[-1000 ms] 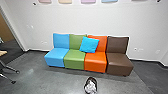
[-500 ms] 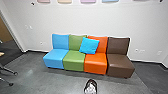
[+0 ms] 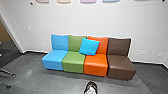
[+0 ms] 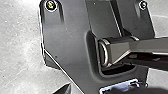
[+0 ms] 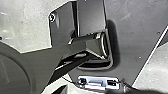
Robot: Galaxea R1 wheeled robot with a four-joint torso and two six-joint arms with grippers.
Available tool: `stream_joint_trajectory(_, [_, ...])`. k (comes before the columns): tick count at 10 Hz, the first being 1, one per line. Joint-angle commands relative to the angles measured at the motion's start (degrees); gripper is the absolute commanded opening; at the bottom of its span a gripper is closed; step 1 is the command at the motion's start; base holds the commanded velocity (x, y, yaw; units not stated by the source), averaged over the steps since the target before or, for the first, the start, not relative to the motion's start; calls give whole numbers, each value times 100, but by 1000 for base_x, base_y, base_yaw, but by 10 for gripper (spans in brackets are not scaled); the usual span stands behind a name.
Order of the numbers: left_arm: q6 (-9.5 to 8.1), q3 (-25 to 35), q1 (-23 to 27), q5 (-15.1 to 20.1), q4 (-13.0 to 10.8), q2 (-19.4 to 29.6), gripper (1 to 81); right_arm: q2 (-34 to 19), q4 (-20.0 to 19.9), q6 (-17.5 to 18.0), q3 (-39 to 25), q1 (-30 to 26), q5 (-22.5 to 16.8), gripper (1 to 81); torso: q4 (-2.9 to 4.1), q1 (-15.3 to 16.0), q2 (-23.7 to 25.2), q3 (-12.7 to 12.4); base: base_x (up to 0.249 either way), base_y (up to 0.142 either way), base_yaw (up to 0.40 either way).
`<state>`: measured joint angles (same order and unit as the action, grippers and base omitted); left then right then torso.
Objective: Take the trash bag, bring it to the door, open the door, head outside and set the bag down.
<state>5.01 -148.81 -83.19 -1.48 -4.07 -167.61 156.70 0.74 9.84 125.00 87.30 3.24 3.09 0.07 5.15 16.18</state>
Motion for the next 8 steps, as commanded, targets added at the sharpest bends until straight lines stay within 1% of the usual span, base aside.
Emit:
stream_joint_trajectory(1, [0,1,158,341,47,60,811,-57,49,-17,-100,-137,-351,811,0,0,0,0,116,0,0])
stream_joint_trajectory(8, [0,1,158,332,56,60,811,-66,49,-8,-118,-137,-351,811,0,0,0,0,116,0,0])
